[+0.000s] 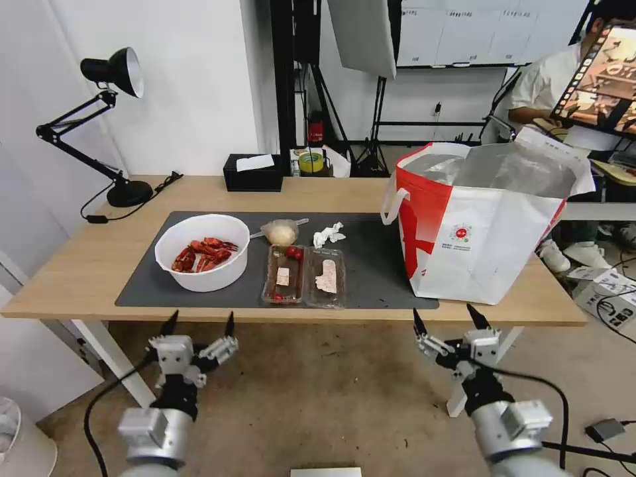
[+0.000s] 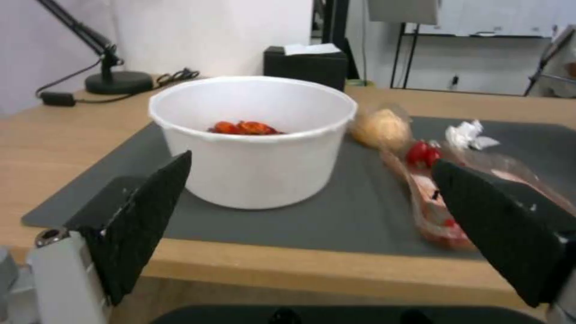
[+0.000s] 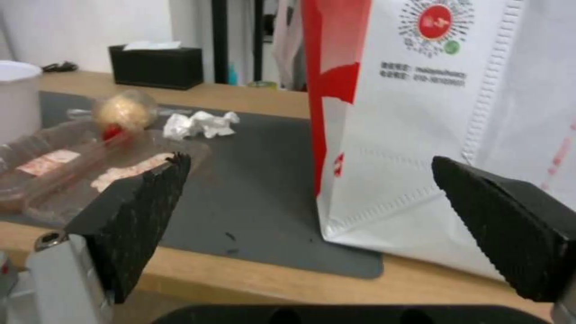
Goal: Pick up the trash from the table and place it into the takeout bag.
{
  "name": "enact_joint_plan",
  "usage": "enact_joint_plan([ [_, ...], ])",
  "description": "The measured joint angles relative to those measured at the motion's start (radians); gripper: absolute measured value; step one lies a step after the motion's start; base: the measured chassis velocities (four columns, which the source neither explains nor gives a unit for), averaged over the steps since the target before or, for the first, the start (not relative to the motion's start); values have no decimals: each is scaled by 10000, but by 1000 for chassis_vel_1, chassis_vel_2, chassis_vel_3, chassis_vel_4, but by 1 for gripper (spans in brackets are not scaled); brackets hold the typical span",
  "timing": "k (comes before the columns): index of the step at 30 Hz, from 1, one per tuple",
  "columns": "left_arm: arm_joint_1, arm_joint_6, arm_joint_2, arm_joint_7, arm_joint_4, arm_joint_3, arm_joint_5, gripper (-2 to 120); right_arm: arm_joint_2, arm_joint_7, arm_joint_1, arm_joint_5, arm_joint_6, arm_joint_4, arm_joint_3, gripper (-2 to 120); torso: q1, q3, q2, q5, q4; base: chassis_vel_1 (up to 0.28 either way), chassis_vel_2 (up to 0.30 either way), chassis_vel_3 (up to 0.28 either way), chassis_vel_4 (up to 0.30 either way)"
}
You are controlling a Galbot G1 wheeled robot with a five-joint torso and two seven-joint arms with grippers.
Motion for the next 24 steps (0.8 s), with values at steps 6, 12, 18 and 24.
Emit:
enact_joint_plan([
  [6,-705,1352,956,-1208,-539,-228,-1945,100,-1871,7,854,1789,-1138,165,279,100,0,0,0,0,-1,0,0,0,0],
  [12,-730,214,1110,-927,-369,-194,-2134,100,-3182,14,1456,3038,-1932,279,480,100,1,1,0,-4,3,0,0,0,0],
  [18,-619,-814,969,-484,-79,-66,-1731,100,-3351,16,1535,3247,-2035,290,494,100,0,-1,0,0,-1,0,0,0,0],
  [24,-519,-864,902,-391,-34,-22,-1598,100,-3124,-141,1589,3410,-856,-99,240,100,0,-1,0,0,-1,0,0,0,0],
])
